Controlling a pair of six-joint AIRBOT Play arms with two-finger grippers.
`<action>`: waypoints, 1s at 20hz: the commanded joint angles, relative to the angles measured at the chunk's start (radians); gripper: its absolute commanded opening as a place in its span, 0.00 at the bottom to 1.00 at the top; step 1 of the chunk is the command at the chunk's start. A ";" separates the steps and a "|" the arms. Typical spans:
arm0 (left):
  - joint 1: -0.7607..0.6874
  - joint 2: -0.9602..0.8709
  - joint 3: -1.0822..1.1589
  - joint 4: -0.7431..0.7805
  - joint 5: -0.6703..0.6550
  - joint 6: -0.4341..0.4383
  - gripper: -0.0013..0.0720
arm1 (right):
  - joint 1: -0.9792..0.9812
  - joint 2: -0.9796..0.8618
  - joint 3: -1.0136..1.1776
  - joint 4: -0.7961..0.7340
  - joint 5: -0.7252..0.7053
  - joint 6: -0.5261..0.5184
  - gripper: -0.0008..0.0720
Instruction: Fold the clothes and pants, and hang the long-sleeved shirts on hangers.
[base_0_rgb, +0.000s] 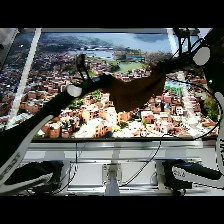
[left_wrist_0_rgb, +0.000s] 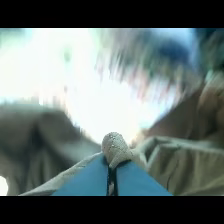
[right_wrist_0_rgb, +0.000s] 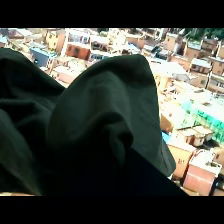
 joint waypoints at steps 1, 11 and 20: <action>0.122 0.223 0.005 0.021 0.026 0.108 0.04 | 0.003 0.072 0.001 0.026 -0.013 0.000 0.04; 0.182 0.722 0.007 0.099 0.200 0.111 0.04 | 0.003 0.452 0.000 0.558 -0.027 -0.008 0.04; 0.179 0.664 0.007 0.052 0.098 0.097 0.04 | 0.188 0.497 -0.064 0.642 0.153 0.010 0.03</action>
